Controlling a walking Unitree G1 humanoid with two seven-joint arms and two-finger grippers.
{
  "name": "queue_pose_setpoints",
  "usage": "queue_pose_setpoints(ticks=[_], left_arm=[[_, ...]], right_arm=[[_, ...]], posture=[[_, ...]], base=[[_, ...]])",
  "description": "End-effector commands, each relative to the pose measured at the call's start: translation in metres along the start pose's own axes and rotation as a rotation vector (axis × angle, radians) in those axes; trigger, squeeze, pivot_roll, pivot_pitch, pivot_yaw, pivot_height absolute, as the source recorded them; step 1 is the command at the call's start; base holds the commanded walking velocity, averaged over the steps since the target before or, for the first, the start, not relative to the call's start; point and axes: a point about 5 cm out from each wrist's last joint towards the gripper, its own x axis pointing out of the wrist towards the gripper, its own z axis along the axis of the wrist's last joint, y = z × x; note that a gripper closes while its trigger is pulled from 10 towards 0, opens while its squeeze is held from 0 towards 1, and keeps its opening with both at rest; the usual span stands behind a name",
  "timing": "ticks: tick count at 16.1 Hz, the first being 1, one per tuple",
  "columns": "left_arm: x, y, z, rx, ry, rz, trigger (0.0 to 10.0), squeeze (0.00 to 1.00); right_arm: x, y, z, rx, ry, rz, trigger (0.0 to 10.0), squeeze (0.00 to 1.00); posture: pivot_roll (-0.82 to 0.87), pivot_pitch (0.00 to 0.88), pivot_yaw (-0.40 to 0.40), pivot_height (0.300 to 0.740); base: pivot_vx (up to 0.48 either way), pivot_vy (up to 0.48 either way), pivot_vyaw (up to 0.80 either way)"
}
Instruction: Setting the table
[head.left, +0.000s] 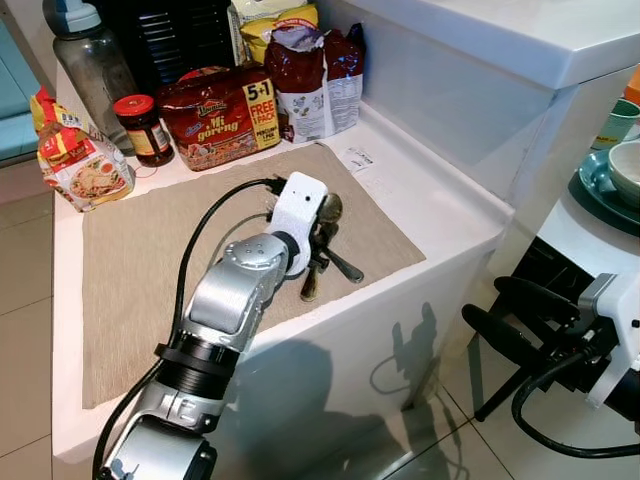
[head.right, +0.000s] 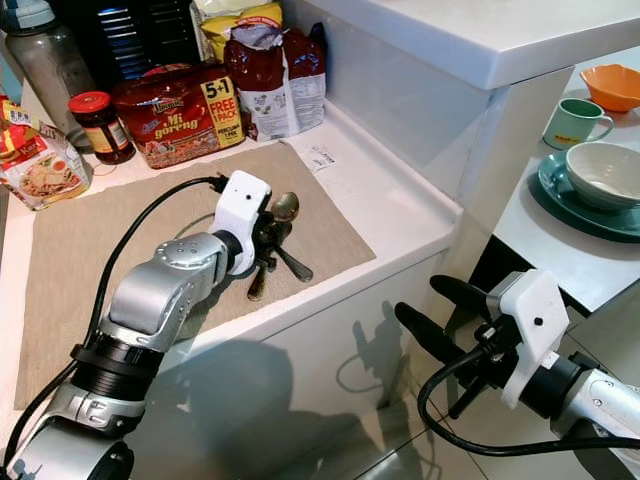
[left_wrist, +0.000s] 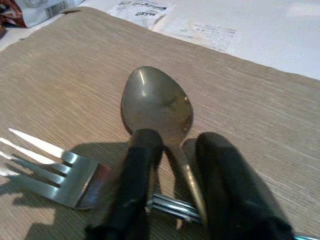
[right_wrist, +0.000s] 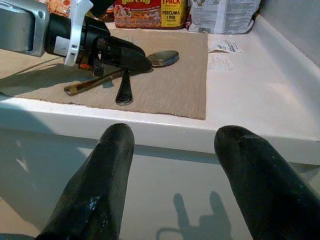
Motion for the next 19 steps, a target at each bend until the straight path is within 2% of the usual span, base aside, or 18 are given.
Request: queue_pose_setpoints(ticks=[1, 8, 14, 16, 18, 19], left_arm=[[0.001, -0.002, -0.012, 0.012, 0.059, -0.006, 0.0, 0.13], [-0.002, -0.001, -0.005, 0.037, 0.015, -0.003, 0.0, 0.14], [-0.009, 0.005, 0.011, -0.029, -0.066, 0.014, 0.0, 0.15], [-0.015, 0.009, 0.016, -0.063, -0.102, 0.031, 0.0, 0.16], [-0.016, 0.011, 0.017, -0.059, -0.107, 0.04, 0.0, 0.16], [-0.018, 0.012, 0.016, 0.014, -0.087, 0.05, 0.0, 0.15]], right_arm=[[0.0, 0.001, 0.0, -0.021, 0.01, 0.005, 10.0, 0.0], [0.001, 0.0, 0.0, -0.025, 0.012, 0.003, 10.0, 0.0], [0.004, -0.004, 0.001, -0.021, 0.003, 0.0, 10.0, 0.0], [0.01, -0.005, 0.001, -0.019, -0.008, 0.012, 10.0, 0.0], [0.011, -0.006, 0.001, -0.02, -0.013, 0.014, 10.0, 0.0], [0.012, -0.006, 0.001, -0.022, -0.014, 0.016, 10.0, 0.0]], posture=[[-0.12, 0.024, 0.057, 0.74], [-0.1, 0.023, 0.047, 0.74], [-0.08, 0.017, 0.028, 0.74], [-0.06, 0.003, 0.019, 0.74], [-0.05, 0.0, 0.018, 0.74], [-0.05, 0.0, 0.017, 0.74]], base=[[0.0, 0.0, 0.0], [0.0, 0.0, 0.0], [0.0, 0.0, 0.0], [0.0, 0.0, 0.0], [0.0, 0.0, 0.0], [0.0, 0.0, 0.0]])
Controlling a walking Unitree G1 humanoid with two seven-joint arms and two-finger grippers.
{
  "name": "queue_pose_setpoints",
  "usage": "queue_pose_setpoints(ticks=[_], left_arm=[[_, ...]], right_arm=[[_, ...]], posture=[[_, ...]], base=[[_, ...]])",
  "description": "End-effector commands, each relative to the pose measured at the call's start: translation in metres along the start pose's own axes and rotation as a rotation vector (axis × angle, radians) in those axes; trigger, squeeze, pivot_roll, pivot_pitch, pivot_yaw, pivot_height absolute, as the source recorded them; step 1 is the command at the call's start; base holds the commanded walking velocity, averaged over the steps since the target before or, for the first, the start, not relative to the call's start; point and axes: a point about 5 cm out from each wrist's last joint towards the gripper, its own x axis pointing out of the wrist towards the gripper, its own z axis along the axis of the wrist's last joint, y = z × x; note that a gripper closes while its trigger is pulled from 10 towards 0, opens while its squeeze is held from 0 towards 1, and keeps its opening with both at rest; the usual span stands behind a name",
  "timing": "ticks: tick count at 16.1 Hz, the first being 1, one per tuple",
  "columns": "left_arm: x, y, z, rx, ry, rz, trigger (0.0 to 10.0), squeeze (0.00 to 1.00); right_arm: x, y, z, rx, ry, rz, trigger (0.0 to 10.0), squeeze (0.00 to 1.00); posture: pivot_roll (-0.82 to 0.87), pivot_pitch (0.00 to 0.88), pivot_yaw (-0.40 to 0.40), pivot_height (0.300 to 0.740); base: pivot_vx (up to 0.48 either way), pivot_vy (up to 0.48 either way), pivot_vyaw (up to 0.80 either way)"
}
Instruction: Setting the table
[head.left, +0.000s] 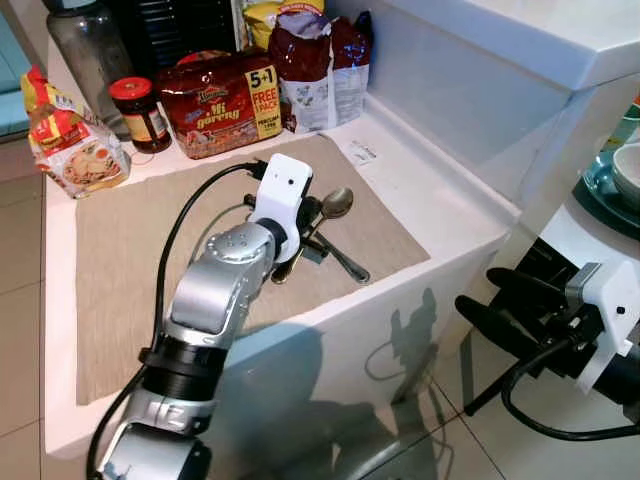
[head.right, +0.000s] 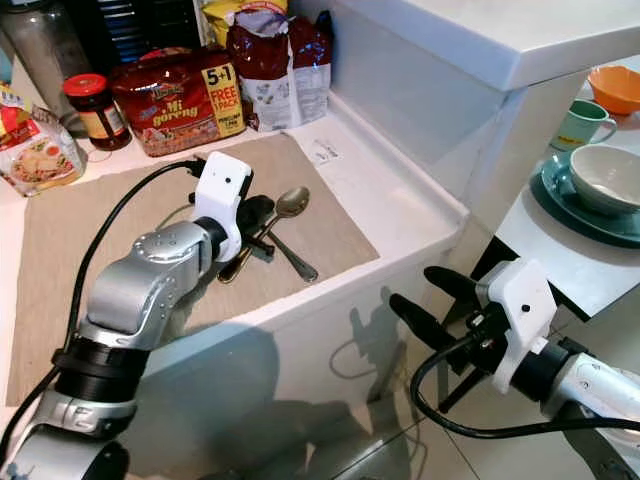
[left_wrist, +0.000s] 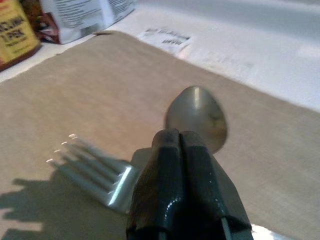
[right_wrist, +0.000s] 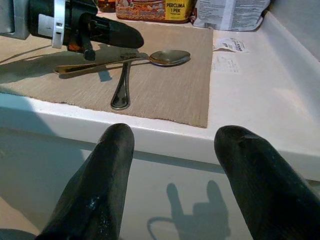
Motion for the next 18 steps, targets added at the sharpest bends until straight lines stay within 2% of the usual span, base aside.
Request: queue_pose_setpoints(ticks=[1, 2, 3, 8, 13, 18], left_arm=[[-0.005, -0.003, -0.001, 0.099, 0.016, -0.009, 10.0, 0.29], [-0.008, -0.006, -0.002, 0.097, 0.017, -0.032, 10.0, 0.91], [-0.01, -0.01, -0.002, 0.081, 0.024, -0.066, 10.0, 1.0], [-0.009, -0.017, 0.0, 0.037, 0.029, -0.107, 10.0, 1.0], [-0.002, -0.016, 0.009, 0.019, 0.025, -0.105, 10.0, 1.0], [0.003, -0.012, 0.009, 0.009, 0.107, -0.081, 10.0, 1.0]], right_arm=[[0.001, -0.001, -0.001, -0.001, -0.006, 0.003, 10.0, 0.0], [0.001, 0.0, -0.001, -0.002, -0.007, 0.003, 10.0, 0.0], [0.0, 0.0, -0.001, -0.002, -0.006, 0.001, 10.0, 0.0], [-0.003, 0.002, -0.003, 0.0, 0.0, -0.004, 10.0, 0.0], [-0.004, 0.005, -0.003, 0.002, 0.002, -0.015, 10.0, 0.0], [-0.005, 0.004, -0.004, 0.003, 0.011, -0.022, 10.0, 0.0]], posture=[[-0.05, 0.0, 0.018, 0.74], [-0.05, 0.0, 0.021, 0.74], [-0.05, 0.0, 0.024, 0.74], [-0.07, 0.0, 0.036, 0.74], [-0.08, 0.0, 0.052, 0.74], [-0.08, 0.0, 0.055, 0.74]], base=[[0.0, 0.0, 0.0], [0.0, 0.0, 0.0], [0.0, 0.0, 0.0], [0.0, 0.0, 0.0], [0.0, 0.0, 0.0], [0.0, 0.0, 0.0]])
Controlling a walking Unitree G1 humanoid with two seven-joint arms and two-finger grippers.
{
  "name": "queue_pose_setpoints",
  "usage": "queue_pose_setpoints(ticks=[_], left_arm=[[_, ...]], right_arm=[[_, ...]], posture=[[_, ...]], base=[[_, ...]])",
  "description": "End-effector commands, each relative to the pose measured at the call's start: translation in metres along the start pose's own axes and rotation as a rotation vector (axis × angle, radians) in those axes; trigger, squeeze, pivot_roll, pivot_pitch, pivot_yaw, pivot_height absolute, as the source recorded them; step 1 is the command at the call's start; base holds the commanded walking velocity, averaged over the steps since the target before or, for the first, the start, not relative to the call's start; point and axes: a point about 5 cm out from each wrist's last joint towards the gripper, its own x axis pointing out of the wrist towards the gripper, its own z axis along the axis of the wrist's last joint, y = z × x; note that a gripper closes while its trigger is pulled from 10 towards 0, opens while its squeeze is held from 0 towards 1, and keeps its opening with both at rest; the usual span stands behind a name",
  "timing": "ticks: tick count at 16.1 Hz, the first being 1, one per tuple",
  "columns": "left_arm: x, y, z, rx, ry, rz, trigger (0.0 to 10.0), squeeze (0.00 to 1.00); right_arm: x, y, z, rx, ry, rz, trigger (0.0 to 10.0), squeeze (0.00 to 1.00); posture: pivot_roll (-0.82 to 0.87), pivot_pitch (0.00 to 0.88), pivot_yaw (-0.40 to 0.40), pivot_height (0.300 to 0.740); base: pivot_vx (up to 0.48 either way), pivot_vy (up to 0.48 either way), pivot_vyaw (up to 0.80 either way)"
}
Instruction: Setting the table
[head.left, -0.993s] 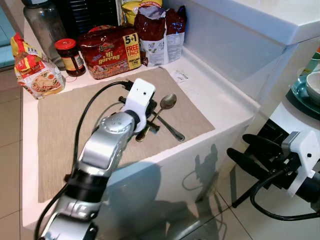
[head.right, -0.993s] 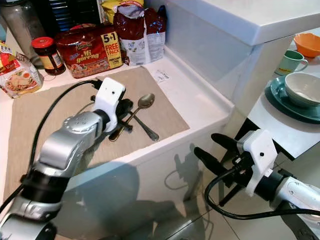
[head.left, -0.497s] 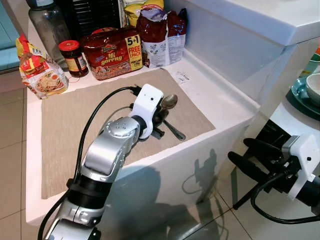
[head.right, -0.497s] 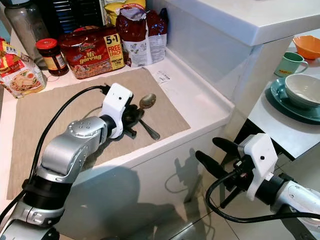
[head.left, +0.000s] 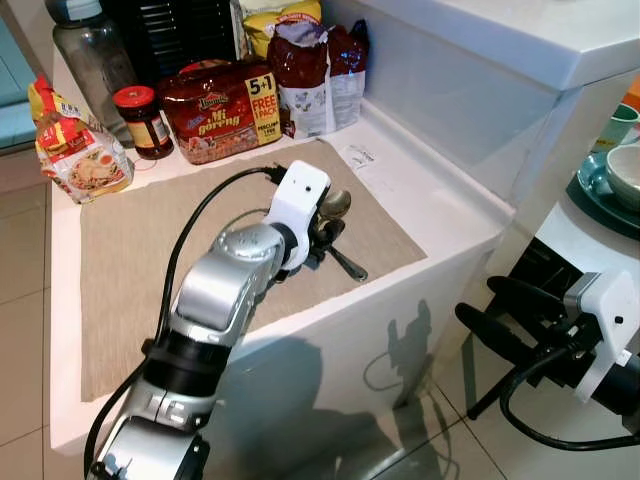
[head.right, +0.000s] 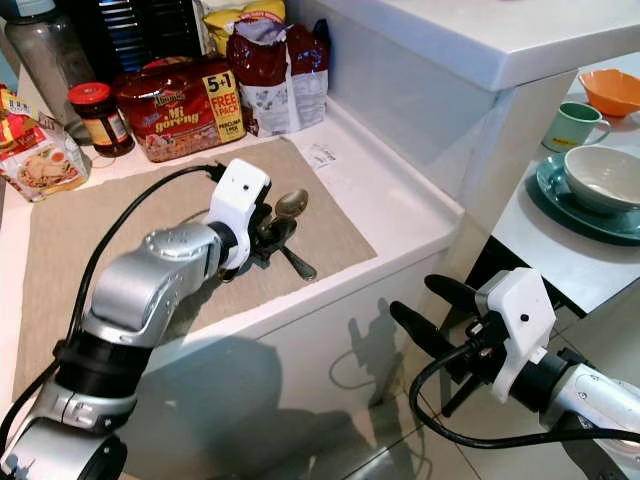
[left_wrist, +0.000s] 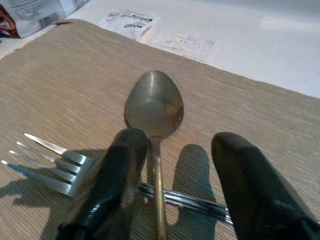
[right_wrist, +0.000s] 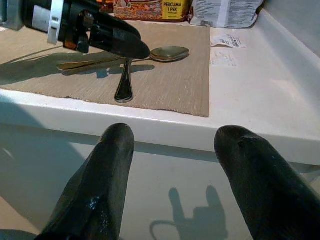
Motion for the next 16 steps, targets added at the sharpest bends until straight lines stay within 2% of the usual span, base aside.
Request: queue_pose_setpoints(ticks=[1, 2, 3, 4, 5, 6, 12, 13, 14, 15, 16], left_arm=[[0.001, 0.004, 0.003, -0.007, 0.017, 0.018, 10.0, 1.0], [0.001, 0.004, 0.004, -0.017, 0.018, 0.017, 10.0, 0.81], [0.001, 0.004, 0.005, -0.019, 0.021, 0.016, 10.0, 0.68], [0.002, 0.003, 0.004, -0.032, 0.033, 0.008, 10.0, 0.43], [0.004, 0.002, 0.002, -0.049, 0.042, -0.004, 10.0, 0.09], [0.004, 0.001, 0.002, -0.053, 0.046, -0.007, 10.0, 0.0], [0.008, 0.001, -0.009, -0.07, 0.127, -0.02, 10.0, 0.0], [0.008, 0.001, -0.01, -0.07, 0.132, -0.021, 9.5, 0.0], [0.008, 0.001, -0.01, -0.067, 0.134, -0.021, 7.1, 0.0], [0.008, 0.001, -0.01, -0.064, 0.136, -0.021, 5.5, 0.0], [0.009, 0.001, -0.01, -0.057, 0.14, -0.019, 0.0, 0.0]], right_arm=[[-0.002, 0.0, 0.002, -0.017, -0.001, -0.004, 10.0, 0.0], [-0.002, 0.0, 0.002, -0.017, 0.0, -0.004, 10.0, 0.0], [-0.002, 0.0, 0.003, -0.017, 0.0, -0.004, 10.0, 0.0], [-0.002, 0.001, 0.002, -0.015, 0.001, -0.003, 10.0, 0.0], [-0.001, 0.001, 0.002, -0.015, 0.004, -0.002, 10.0, 0.0], [-0.002, 0.0, 0.002, -0.015, 0.005, -0.002, 10.0, 0.0], [0.0, 0.0, 0.002, -0.015, 0.005, -0.001, 10.0, 0.0], [-0.001, 0.0, 0.002, -0.016, 0.005, -0.001, 10.0, 0.0], [0.0, 0.0, 0.002, -0.016, 0.005, -0.002, 10.0, 0.0], [0.0, 0.0, 0.002, -0.017, 0.005, -0.002, 10.0, 0.0], [0.0, 0.0, 0.002, -0.017, 0.004, -0.003, 10.0, 0.0]], posture=[[-0.08, 0.0, 0.055, 0.74], [-0.08, 0.0, 0.055, 0.74], [-0.08, 0.0, 0.056, 0.74], [-0.08, 0.0, 0.056, 0.74], [-0.09, 0.0, 0.056, 0.74], [-0.09, 0.0, 0.056, 0.74], [-0.08, 0.0, 0.059, 0.74], [-0.08, 0.0, 0.059, 0.74], [-0.08, 0.0, 0.062, 0.74], [-0.08, 0.0, 0.062, 0.74], [-0.08, 0.0, 0.063, 0.74]], base=[[0.0, 0.0, 0.0], [0.0, 0.0, 0.0], [0.0, 0.0, 0.0], [0.0, 0.0, 0.0], [0.0, 0.0, 0.0], [0.0, 0.0, 0.0], [0.0, 0.0, 0.0], [0.0, 0.0, 0.0], [0.0, 0.0, 0.0], [0.0, 0.0, 0.0], [0.0, 0.0, 0.0]])
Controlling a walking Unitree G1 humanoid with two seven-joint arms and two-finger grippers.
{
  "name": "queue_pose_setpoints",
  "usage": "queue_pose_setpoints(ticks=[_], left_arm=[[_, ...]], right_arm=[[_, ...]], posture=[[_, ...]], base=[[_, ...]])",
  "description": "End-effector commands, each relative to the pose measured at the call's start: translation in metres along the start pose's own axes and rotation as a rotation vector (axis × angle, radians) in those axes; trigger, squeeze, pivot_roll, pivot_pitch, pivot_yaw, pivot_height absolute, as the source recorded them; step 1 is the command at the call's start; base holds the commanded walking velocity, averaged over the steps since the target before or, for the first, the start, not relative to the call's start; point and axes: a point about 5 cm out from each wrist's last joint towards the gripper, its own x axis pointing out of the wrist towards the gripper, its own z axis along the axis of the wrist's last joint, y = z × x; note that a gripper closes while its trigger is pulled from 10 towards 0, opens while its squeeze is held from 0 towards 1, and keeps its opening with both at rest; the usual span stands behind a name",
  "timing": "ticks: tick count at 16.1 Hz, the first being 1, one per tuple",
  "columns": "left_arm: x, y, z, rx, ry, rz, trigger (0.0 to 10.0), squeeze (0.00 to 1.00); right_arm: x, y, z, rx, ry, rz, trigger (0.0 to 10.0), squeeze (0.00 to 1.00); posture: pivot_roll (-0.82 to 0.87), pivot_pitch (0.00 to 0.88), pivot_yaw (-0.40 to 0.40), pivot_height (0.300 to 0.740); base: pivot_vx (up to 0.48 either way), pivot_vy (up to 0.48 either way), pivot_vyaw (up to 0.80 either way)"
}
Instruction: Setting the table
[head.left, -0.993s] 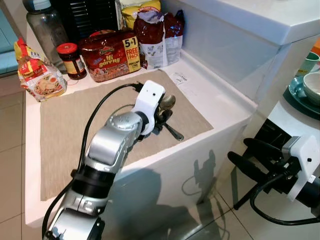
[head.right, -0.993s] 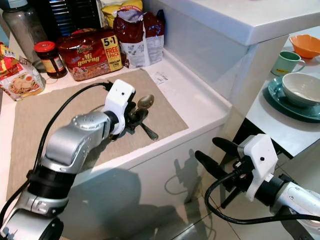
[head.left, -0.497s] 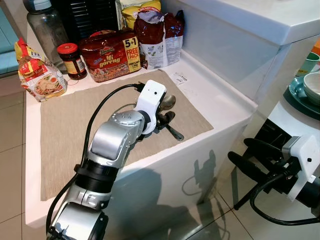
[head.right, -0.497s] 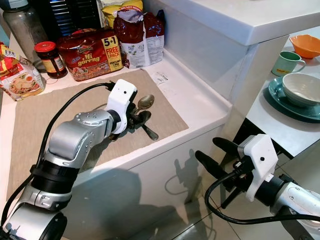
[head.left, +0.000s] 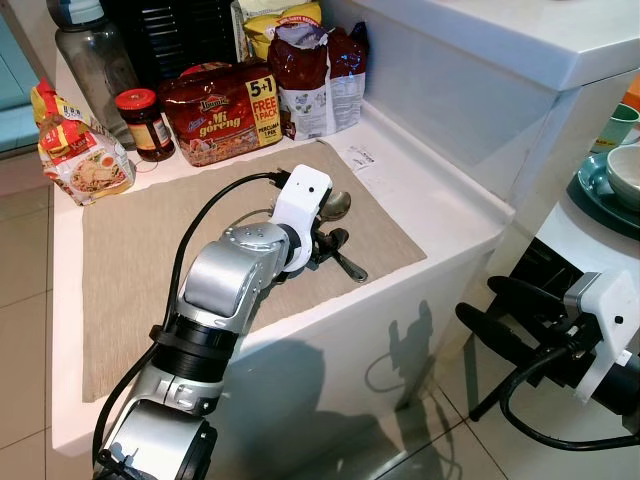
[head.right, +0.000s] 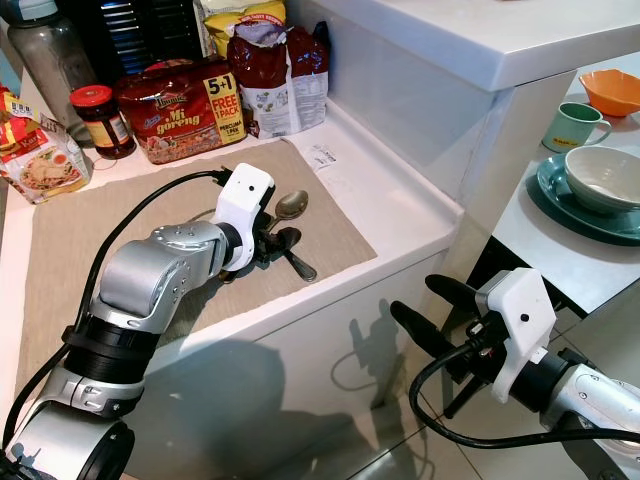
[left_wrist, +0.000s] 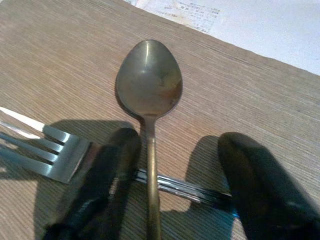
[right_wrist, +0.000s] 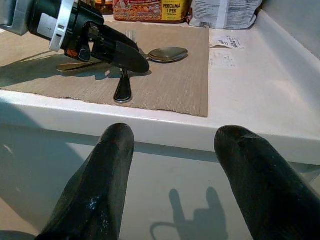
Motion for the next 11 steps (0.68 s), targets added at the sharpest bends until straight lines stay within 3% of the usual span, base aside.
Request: queue_pose_setpoints(ticks=[1, 11], left_arm=[[0.0019, 0.0017, -0.0028, 0.008, 0.036, 0.002, 0.0, 0.0], [0.0022, 0.0035, -0.0005, 0.017, 0.024, 0.023, 0.0, 0.0]], right_arm=[[0.0003, 0.0002, 0.0017, -0.016, 0.002, -0.002, 10.0, 0.0], [0.0001, -0.0015, 0.002, -0.023, 0.002, -0.011, 10.0, 0.0]], posture=[[-0.08, 0.0, 0.065, 0.74], [-0.09, 0.0, 0.063, 0.74]], base=[[0.0, 0.0, 0.0], [0.0, 0.0, 0.0]])
